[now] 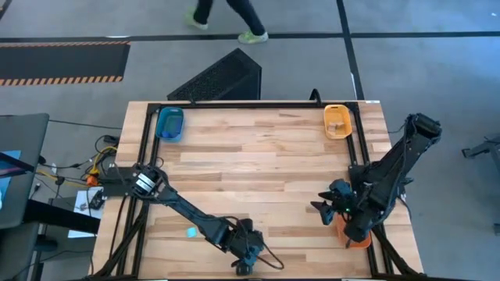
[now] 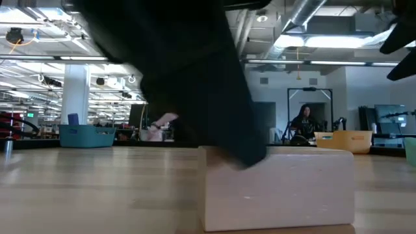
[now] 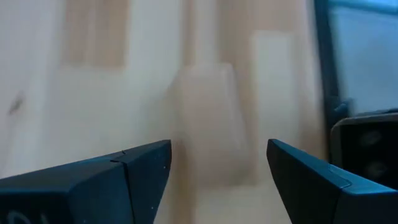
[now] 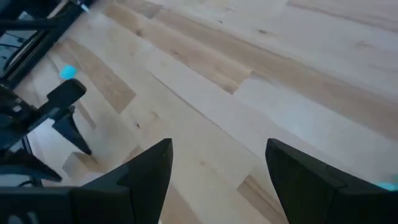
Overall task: Sort & place blocks by color
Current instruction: Put the brown block into the yellow bin
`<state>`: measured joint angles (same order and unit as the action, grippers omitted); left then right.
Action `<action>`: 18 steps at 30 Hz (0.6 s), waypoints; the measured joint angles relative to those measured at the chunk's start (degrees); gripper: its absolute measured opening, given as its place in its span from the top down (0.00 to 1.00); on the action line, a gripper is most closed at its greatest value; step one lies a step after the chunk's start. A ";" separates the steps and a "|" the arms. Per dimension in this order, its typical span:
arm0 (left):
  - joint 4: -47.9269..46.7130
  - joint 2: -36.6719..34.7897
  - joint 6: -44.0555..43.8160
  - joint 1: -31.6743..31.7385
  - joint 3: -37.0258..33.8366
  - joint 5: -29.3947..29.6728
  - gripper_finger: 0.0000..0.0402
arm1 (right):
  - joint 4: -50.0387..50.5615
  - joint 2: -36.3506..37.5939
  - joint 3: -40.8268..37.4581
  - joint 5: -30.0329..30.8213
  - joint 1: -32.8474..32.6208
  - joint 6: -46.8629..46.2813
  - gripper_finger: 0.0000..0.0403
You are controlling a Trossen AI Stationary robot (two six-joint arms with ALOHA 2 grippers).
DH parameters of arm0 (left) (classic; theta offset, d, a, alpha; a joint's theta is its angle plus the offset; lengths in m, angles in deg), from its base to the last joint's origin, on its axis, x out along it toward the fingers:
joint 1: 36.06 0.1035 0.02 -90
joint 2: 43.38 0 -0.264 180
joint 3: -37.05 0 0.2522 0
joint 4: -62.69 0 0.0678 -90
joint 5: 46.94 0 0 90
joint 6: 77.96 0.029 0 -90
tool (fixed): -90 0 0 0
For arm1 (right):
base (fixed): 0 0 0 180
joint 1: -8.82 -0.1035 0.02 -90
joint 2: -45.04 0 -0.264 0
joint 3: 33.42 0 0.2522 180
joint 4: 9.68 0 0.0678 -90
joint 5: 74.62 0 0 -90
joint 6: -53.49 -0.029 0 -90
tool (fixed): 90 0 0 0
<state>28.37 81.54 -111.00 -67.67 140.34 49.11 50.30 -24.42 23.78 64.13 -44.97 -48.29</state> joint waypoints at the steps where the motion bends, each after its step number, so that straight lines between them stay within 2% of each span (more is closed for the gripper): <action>1: 1.26 0.50 -0.01 0.00 0.33 -0.21 0.37 | 0.29 -0.69 0.02 0.07 -0.42 -1.15 0.30; 6: -1.88 1.29 -0.03 0.42 0.25 1.31 0.38 | 0.31 -3.97 0.02 -0.46 -1.87 -5.27 0.30; 9: -5.02 1.06 -0.29 0.94 0.57 1.97 0.42 | 0.76 -5.71 0.04 -0.50 -1.94 -8.65 0.30; 12: -5.71 1.05 -0.56 1.79 0.57 2.03 0.52 | 1.32 -6.62 0.00 -0.61 -1.12 -12.19 0.30; 18: -5.03 1.02 0.02 4.59 0.62 2.15 0.85 | 0.90 -5.87 0.00 -0.54 1.72 -13.79 0.30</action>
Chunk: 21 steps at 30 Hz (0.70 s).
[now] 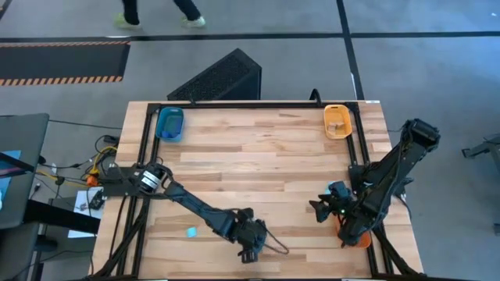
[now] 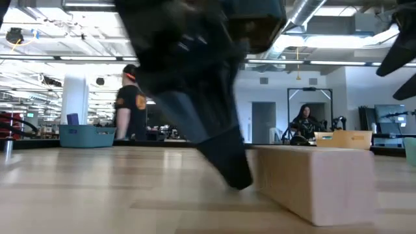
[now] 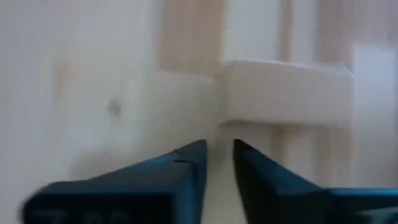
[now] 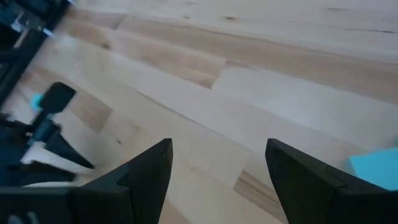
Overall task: Sort & place blocks by color
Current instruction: Put the brown block into the yellow bin
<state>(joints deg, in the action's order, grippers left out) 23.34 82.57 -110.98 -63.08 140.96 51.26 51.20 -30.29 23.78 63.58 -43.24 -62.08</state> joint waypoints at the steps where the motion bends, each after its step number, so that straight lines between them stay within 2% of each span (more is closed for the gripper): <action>1: 0.22 0.00 0.23 0.60 0.00 -0.23 0.90 | -0.15 0.62 0.00 -0.01 0.37 0.00 0.30; 2: 0.48 0.00 0.25 1.26 0.02 -0.56 0.95 | -0.37 1.25 0.00 -0.01 0.65 0.05 0.30; 4: 0.60 -0.08 -0.04 2.51 0.02 -1.54 0.98 | -1.00 2.88 0.00 -0.05 1.32 1.11 0.30; 10: 1.91 -0.74 0.20 4.96 0.79 -1.35 0.99 | -0.83 9.75 0.90 0.00 2.41 7.71 0.30; 17: 1.29 -3.79 6.23 7.13 2.91 -1.05 1.00 | -0.72 18.35 1.73 0.01 5.47 14.53 0.30; 21: -0.18 -8.40 10.21 8.47 2.91 2.63 1.00 | -1.40 22.34 1.73 0.06 6.81 14.99 0.30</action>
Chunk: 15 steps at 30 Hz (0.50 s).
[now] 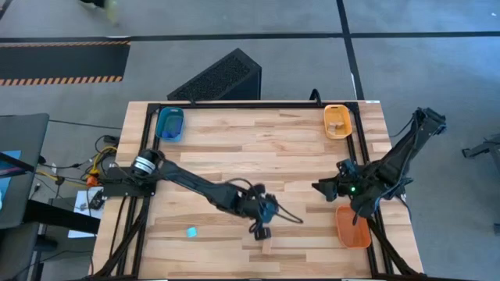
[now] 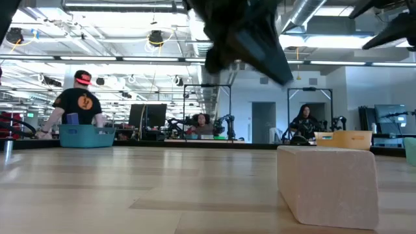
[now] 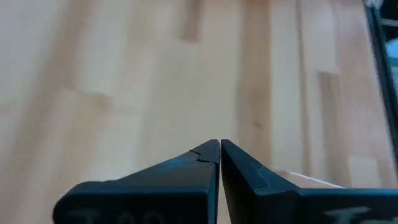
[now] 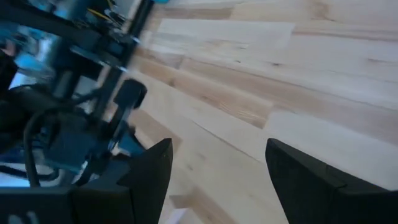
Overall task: Sort & place blocks by color
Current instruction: Put the brown block into the yellow bin
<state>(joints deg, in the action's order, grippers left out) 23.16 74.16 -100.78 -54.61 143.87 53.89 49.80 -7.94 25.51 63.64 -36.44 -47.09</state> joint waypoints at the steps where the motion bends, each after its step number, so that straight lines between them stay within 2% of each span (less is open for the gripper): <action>1: -0.80 -1.10 1.29 0.33 0.00 1.30 1.00 | -0.54 0.90 0.00 0.03 0.15 0.00 0.30; 7: -2.28 -7.02 13.97 1.74 0.00 6.59 1.00 | -4.99 4.21 0.00 -0.10 1.50 1.36 0.30; 12: 0.40 -8.42 25.42 3.57 -0.03 5.88 1.00 | -13.53 3.63 0.00 -0.12 5.76 10.23 0.30; 15: 2.25 -8.61 31.11 5.40 -0.04 2.59 1.00 | -19.19 2.47 0.00 -0.91 9.56 17.97 0.30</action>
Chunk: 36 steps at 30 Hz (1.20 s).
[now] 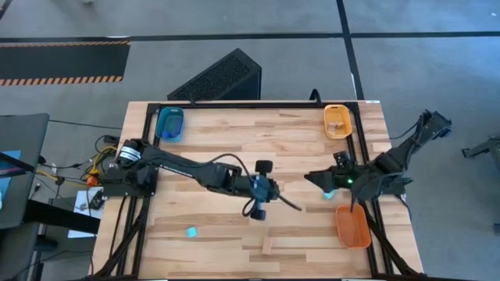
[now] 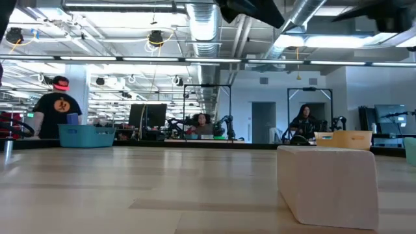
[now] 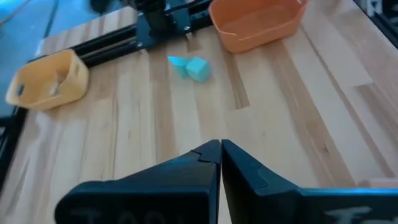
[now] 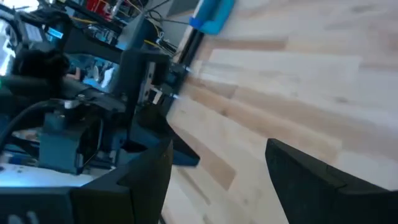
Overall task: Sort & place blocks by color
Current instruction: Put the brown block into the yellow bin
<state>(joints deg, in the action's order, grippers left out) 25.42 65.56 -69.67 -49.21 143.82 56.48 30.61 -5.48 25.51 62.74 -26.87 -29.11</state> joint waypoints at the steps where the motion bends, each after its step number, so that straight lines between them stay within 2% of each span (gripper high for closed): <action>1: -0.01 -0.02 0.82 0.69 0.00 -1.64 1.00 | -1.73 -0.20 0.00 -0.21 1.21 1.87 0.30; 3: -0.30 0.01 0.87 2.15 0.00 -5.01 1.00 | -3.44 -0.20 0.00 -2.08 3.66 4.71 0.30; 7: -0.26 0.01 -2.95 4.73 0.00 -13.05 1.00 | -2.25 -0.22 0.00 -10.32 7.70 6.42 0.30; 10: -0.14 0.01 -0.48 5.45 -0.04 -18.88 0.95 | -1.25 -0.77 0.00 -14.56 8.24 6.57 0.30; 13: 0.40 0.00 2.30 4.72 -1.50 -23.85 0.87 | -1.24 -1.61 0.00 -14.57 6.97 6.31 0.30; 18: 1.51 0.58 -1.37 1.81 -5.70 -25.16 0.67 | -2.53 -4.06 0.00 -13.38 4.21 2.33 0.30; 21: 4.39 1.13 -7.86 -0.44 -8.63 -24.34 0.54 | -2.96 -6.57 0.00 -11.04 1.75 -1.07 0.30; 23: 8.90 2.12 -16.72 -1.74 -9.20 -21.17 0.47 | -3.02 -8.61 0.00 -10.04 0.56 -3.44 0.30; 26: 8.52 3.04 -30.06 -3.17 -9.64 -14.99 0.40 | -3.70 -11.73 0.00 -8.59 -0.93 -6.70 0.30; 30: 9.03 4.53 -38.45 -5.83 -9.61 -4.71 0.38 | -5.38 -15.72 -0.03 -8.39 -2.68 -8.90 0.30; 36: 13.24 7.11 -48.65 -9.94 -9.46 1.37 0.37 | -6.98 -19.29 -0.03 -8.46 -4.81 -9.02 0.30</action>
<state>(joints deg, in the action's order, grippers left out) 38.66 72.67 -118.32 -59.15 134.37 57.85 23.63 -24.77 25.48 54.28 -31.68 -38.13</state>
